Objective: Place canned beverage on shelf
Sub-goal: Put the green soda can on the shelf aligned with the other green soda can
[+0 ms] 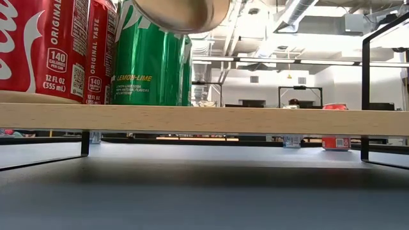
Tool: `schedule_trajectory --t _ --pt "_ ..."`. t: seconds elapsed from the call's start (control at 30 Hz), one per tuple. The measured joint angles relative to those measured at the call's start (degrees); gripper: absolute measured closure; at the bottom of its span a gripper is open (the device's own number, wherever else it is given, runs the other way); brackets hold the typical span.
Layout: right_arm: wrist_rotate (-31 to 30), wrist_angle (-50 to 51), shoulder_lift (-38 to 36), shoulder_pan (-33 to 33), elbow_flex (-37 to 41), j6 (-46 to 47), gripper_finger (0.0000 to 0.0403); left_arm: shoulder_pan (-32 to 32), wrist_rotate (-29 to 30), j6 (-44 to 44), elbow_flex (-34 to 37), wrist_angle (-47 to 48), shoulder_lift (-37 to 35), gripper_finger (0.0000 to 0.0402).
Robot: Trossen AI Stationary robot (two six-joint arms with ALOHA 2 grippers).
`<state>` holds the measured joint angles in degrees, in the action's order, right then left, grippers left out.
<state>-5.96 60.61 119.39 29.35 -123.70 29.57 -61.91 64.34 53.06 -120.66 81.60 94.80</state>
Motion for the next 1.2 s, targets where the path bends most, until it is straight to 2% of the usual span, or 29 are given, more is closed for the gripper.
schedule_trajectory --t 0.43,0.6,0.7,0.8,1.2 --pt "-0.01 -1.18 0.19 0.66 -1.68 0.40 0.0158 0.00 0.02 -0.04 0.00 0.00 0.00 0.0062" --pt "0.08 2.12 6.53 0.75 -11.18 -3.21 0.0158 0.00 0.04 -0.09 0.00 0.02 0.00 0.0062" --pt "1.46 -1.31 7.21 0.42 -8.87 -3.84 0.0158 0.00 0.00 -0.09 0.00 -0.04 0.00 0.0062" --pt "1.33 3.20 7.21 0.47 -9.77 -3.16 0.0158 0.00 0.00 -0.09 0.00 -0.04 0.00 0.0062" --pt "-0.26 7.40 8.45 -0.76 -11.21 -6.09 0.0158 -0.03 -1.43 -0.34 1.16 0.26 0.09 0.0062"
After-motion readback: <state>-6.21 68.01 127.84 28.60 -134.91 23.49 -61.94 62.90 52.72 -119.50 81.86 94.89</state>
